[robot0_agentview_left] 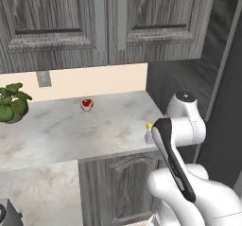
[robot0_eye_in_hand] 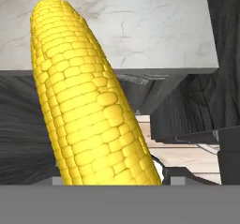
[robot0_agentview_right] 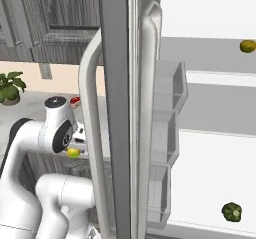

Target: Place the corn and broccoli inside the fridge drawer. Close the drawer after placing the vegetables.

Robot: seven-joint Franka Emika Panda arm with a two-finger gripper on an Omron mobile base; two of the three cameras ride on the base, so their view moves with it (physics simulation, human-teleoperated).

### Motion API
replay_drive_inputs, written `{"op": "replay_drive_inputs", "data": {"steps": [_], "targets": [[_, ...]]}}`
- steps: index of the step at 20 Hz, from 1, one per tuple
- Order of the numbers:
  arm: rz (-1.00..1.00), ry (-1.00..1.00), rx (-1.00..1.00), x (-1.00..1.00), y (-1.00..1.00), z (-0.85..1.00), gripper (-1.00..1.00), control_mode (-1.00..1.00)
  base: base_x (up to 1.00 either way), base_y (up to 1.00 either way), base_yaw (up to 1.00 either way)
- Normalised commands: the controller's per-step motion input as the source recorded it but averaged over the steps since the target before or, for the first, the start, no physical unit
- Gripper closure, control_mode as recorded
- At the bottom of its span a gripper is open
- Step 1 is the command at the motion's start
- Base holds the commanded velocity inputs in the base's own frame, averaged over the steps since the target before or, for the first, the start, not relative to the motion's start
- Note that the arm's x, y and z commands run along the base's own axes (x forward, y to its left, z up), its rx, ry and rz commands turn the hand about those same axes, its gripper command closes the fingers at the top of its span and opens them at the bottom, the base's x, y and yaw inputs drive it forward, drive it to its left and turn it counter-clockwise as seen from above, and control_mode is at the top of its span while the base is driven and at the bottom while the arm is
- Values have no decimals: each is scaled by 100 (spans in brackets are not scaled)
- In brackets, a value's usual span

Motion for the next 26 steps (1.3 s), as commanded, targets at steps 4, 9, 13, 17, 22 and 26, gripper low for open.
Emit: {"op": "replay_drive_inputs", "data": {"steps": [4, 9, 13, 17, 22, 26], "targets": [[0, 3, -1, -1, 6, 0, 100, -100, 0, 0, 0], [0, 0, 0, 0, 0, -1, 100, 100, -51, -3, 0], [0, 0, 0, 0, 0, 0, 100, 100, -100, -1, 0], [0, 0, 0, 0, 0, 0, 100, 100, -100, -34, 0], [0, 0, 0, 0, 0, 0, 100, 100, -57, -92, 0], [0, 0, 0, 0, 0, 0, 100, 100, -1, -100, 3]]}}
